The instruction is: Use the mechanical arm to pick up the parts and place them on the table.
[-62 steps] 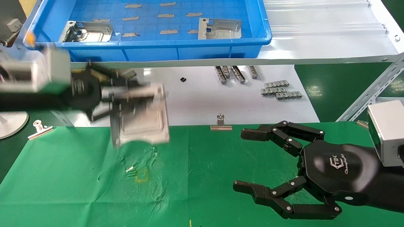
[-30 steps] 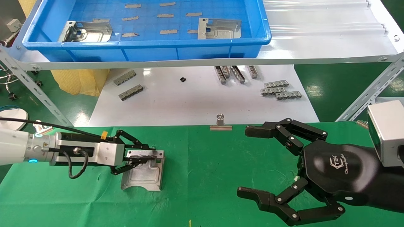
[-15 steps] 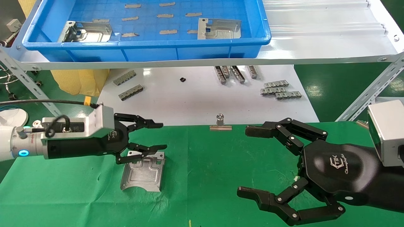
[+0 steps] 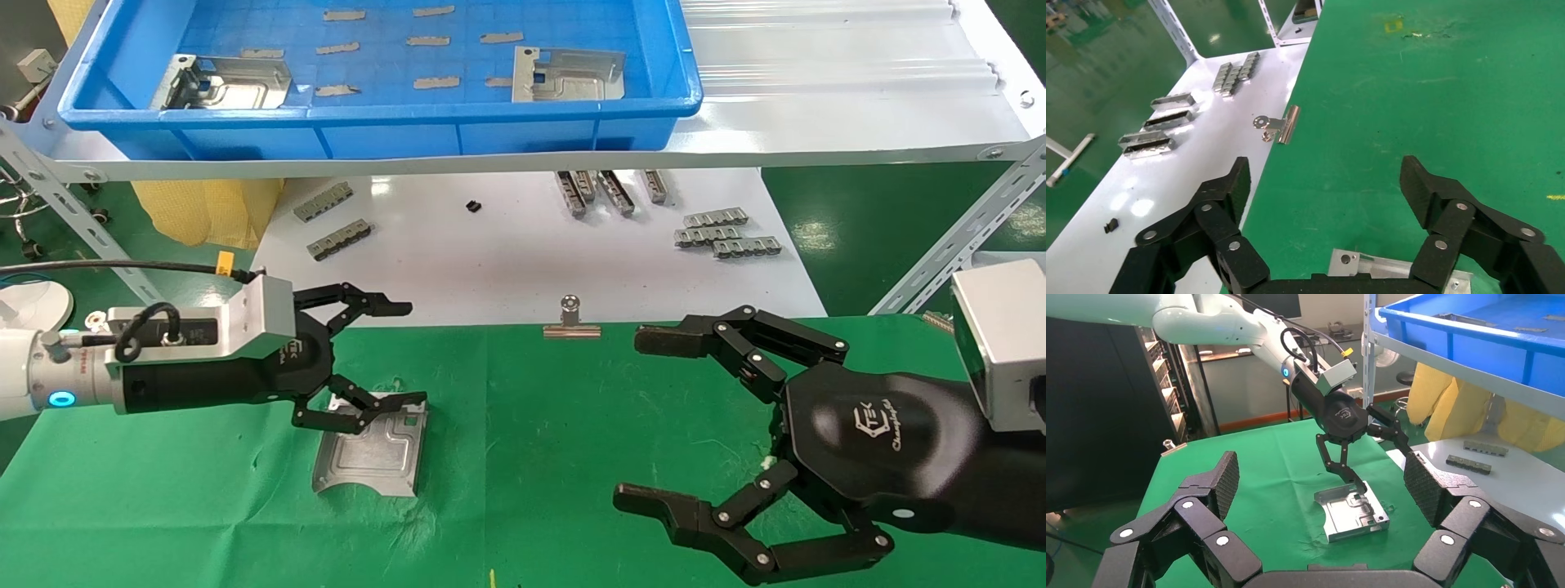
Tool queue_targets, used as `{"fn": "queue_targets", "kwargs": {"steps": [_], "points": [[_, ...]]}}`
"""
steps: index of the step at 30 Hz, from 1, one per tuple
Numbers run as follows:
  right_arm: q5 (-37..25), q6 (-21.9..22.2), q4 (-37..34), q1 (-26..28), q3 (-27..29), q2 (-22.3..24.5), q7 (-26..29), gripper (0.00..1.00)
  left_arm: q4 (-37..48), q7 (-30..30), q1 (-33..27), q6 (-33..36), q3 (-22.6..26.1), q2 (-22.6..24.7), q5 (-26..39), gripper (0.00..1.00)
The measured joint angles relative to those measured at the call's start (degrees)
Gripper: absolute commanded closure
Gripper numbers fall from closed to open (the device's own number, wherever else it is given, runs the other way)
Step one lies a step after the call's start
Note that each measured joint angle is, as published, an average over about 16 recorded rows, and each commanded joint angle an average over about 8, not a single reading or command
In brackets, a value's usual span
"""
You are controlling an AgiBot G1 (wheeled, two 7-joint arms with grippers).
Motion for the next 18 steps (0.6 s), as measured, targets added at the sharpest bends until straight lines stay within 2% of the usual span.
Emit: {"fn": "queue_targets", "kwargs": {"steps": [6, 18], "points": [[0.0, 0.0, 0.0, 0.0, 0.0, 0.0, 0.0, 0.0, -4.3, -2.7, 1.9, -0.5, -1.3, -1.4, -1.0, 0.0], [0.0, 0.0, 0.0, 0.0, 0.0, 0.0, 0.0, 0.0, -18.1, -12.4, 8.6, -1.7, -6.0, -6.1, -5.0, 0.0]]}}
